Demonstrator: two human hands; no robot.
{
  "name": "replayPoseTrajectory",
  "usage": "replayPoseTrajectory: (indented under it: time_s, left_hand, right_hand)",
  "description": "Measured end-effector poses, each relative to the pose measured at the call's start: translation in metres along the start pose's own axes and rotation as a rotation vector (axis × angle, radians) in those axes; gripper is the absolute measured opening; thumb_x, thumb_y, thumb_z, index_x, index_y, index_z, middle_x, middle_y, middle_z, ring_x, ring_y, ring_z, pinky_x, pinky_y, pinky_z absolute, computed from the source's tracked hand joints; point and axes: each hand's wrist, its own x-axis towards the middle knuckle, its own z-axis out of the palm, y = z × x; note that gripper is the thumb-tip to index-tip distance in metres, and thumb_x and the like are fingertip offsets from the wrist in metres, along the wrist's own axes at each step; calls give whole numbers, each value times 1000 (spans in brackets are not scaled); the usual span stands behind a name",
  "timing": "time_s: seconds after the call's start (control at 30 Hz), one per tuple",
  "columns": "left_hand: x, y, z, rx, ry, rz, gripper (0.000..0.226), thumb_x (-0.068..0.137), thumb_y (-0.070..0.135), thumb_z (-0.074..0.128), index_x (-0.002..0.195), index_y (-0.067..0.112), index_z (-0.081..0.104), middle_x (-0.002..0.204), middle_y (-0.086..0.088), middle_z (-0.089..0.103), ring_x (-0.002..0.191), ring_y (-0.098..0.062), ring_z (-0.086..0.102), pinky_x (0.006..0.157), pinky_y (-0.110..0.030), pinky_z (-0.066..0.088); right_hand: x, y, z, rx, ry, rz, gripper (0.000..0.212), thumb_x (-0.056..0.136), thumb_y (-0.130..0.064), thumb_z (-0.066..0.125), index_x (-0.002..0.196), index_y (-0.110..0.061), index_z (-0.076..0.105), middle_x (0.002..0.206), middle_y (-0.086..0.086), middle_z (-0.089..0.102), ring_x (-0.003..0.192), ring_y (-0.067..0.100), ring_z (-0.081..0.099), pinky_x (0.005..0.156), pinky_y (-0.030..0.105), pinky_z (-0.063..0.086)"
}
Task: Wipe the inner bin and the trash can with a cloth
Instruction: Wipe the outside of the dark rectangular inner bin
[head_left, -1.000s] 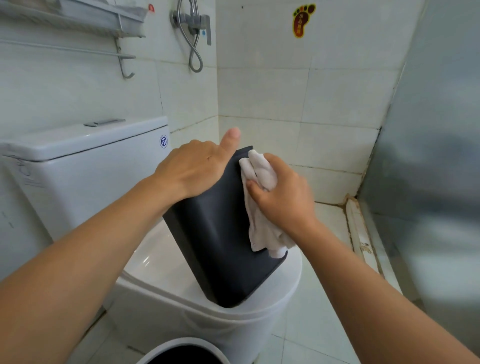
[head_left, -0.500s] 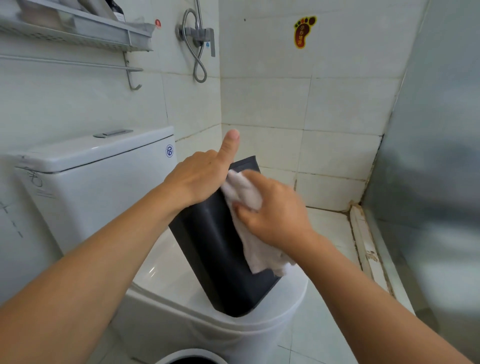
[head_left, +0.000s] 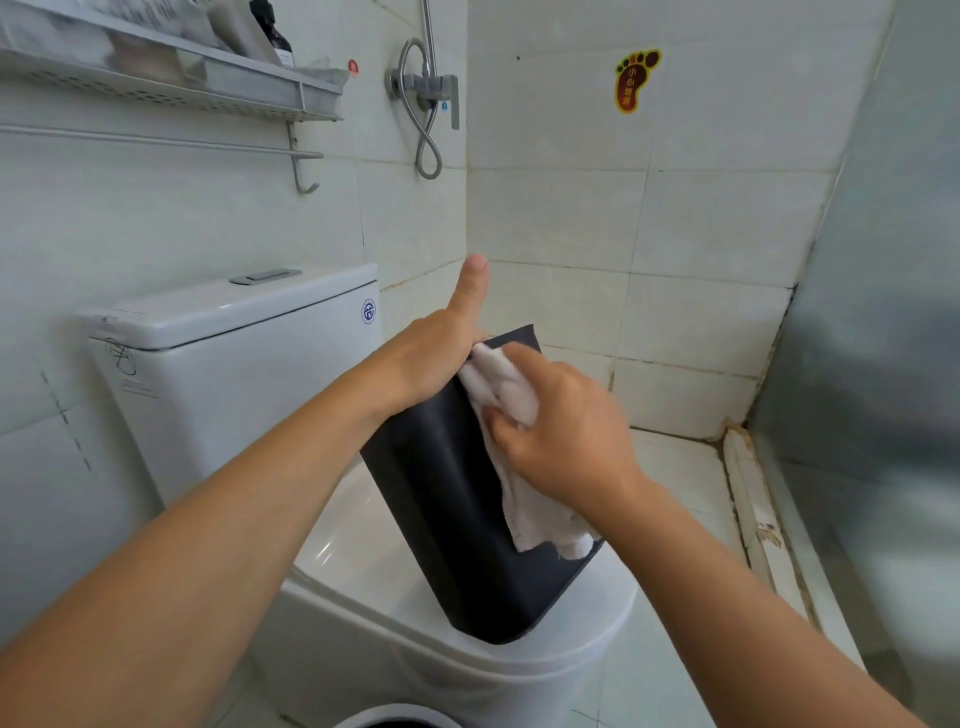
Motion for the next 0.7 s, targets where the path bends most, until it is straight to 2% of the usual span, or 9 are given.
replayPoseTrajectory:
  time_s: [0.07, 0.13, 0.17, 0.23, 0.3, 0.4, 0.57, 0.63, 0.7]
  left_hand:
    - [2, -1, -6, -66, -89, -50, 132, 70, 103, -1, 128, 4, 66, 119, -13, 70, 113, -27, 64, 106, -29, 39]
    - [0, 0, -10, -102, -143, -80, 135, 75, 99, -3, 121, -8, 66, 108, -27, 70, 95, -30, 64, 98, -35, 47]
    - [0, -1, -12, -109, -132, -96, 133, 78, 96, -4, 123, -8, 66, 108, -30, 71, 95, -28, 65, 105, -38, 46]
    - [0, 3, -9, -91, -108, -107, 125, 83, 92, -4, 136, 3, 64, 112, -22, 75, 115, -24, 66, 120, -43, 35]
    - [-2, 7, -8, -50, -73, -89, 112, 87, 88, -6, 155, 16, 46, 136, -11, 66, 144, -22, 46, 127, -42, 15]
    - [-6, 11, -8, -32, -64, -87, 99, 93, 81, -5, 161, 22, 35, 157, -5, 48, 155, -19, 27, 127, -39, 2]
    - [-2, 6, -5, -35, -80, -76, 109, 86, 90, 0, 138, 20, 67, 149, 8, 57, 145, -8, 42, 119, -28, 14]
    - [0, 4, -5, -49, -102, -37, 107, 86, 90, 0, 116, 24, 78, 120, 10, 75, 120, 2, 62, 112, -19, 26]
    - [0, 3, -6, -55, -142, 3, 102, 87, 88, -1, 95, 28, 81, 95, 11, 80, 100, 2, 71, 103, -20, 39]
  right_hand:
    - [-9, -10, 0, 3, -46, -97, 39, 87, -47, 63, 124, -42, 52, 85, -6, 56, 75, 23, 59, 63, 39, 52]
    - [-17, -17, 0, -38, -72, -171, 40, 89, -50, 62, 127, -43, 53, 83, -8, 53, 72, 19, 56, 59, 36, 49]
    - [-21, -21, 1, -60, -67, -207, 41, 90, -51, 62, 129, -43, 53, 82, -9, 51, 69, 17, 54, 55, 34, 46]
    - [-28, -26, 0, -114, -39, -265, 41, 90, -52, 62, 130, -42, 55, 79, -11, 47, 60, 14, 48, 49, 30, 40]
    - [-33, -32, 2, -175, -16, -331, 41, 89, -49, 65, 128, -38, 59, 78, -11, 43, 55, 13, 39, 45, 28, 35]
    - [-37, -43, 5, -227, -5, -429, 42, 87, -44, 69, 127, -35, 61, 79, -8, 44, 53, 17, 42, 42, 29, 35]
    - [-25, -39, 0, -201, 62, -370, 41, 88, -48, 60, 128, -38, 61, 76, -12, 37, 54, 13, 29, 44, 25, 27]
    - [-21, -27, -4, -185, 56, -287, 43, 88, -47, 61, 130, -42, 58, 75, -11, 41, 53, 13, 37, 44, 27, 32]
    - [-17, -15, -9, -150, 38, -200, 44, 88, -49, 59, 132, -48, 54, 77, -10, 47, 59, 15, 49, 47, 31, 41]
